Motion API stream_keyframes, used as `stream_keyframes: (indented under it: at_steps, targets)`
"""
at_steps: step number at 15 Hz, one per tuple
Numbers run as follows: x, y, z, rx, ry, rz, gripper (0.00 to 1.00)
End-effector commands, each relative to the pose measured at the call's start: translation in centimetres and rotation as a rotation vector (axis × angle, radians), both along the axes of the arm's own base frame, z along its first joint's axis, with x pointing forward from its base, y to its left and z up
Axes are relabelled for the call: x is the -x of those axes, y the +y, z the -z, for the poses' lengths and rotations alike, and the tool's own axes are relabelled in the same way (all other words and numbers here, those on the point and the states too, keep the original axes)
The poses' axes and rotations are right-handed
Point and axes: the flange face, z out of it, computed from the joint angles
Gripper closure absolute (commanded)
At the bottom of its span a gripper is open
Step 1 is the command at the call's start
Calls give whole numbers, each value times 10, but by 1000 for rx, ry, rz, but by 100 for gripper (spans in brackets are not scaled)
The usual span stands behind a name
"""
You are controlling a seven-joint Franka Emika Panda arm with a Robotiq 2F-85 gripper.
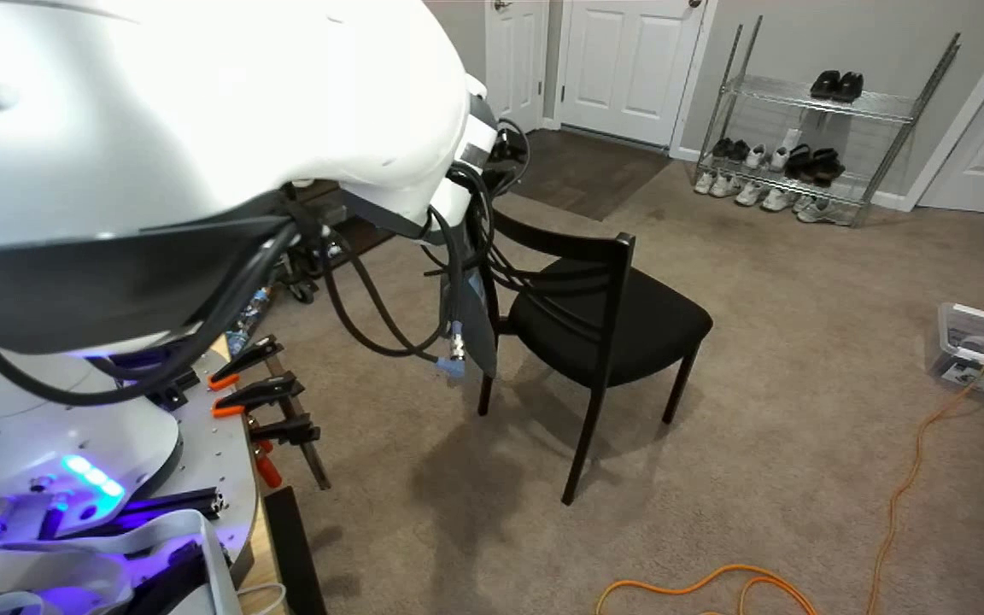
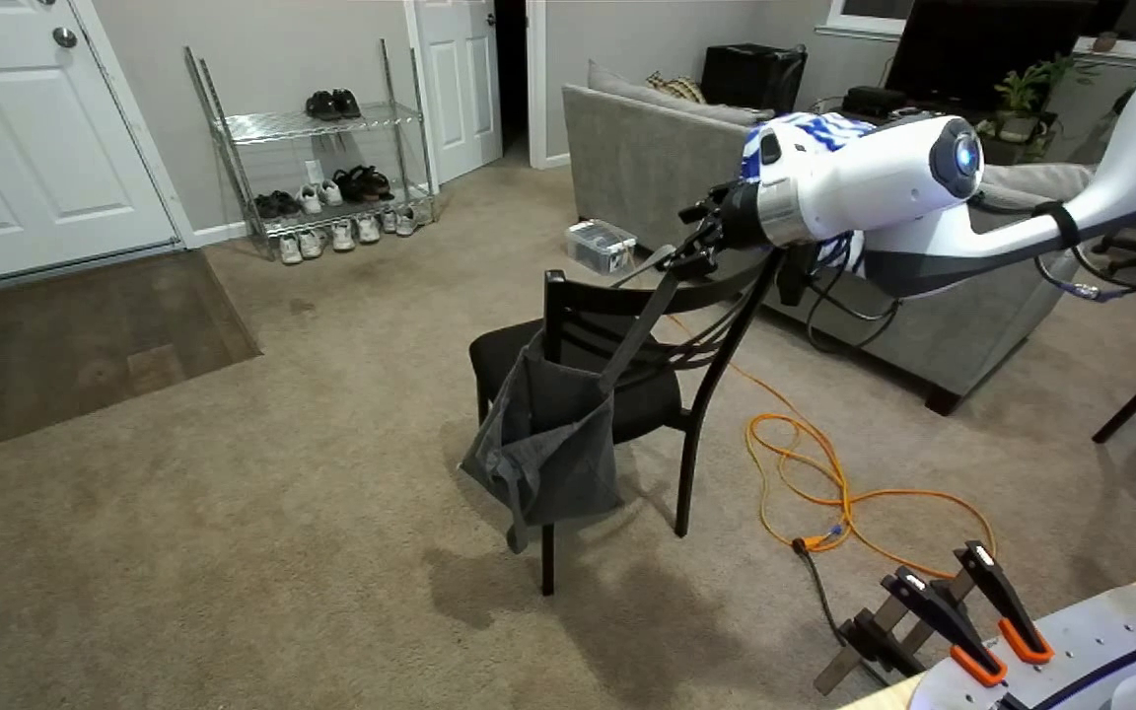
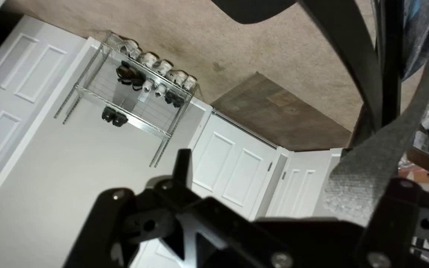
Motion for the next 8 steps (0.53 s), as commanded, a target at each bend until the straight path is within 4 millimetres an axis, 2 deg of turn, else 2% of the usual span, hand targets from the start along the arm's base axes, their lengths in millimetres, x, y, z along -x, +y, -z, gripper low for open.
stream_keyframes:
  at_steps: [1,5,8]
  targets:
    - [6,7,-10,59,87,116,0]
    - [-3,11,-31,47,244,211,0]
    - [-7,18,-50,59,290,225,0]
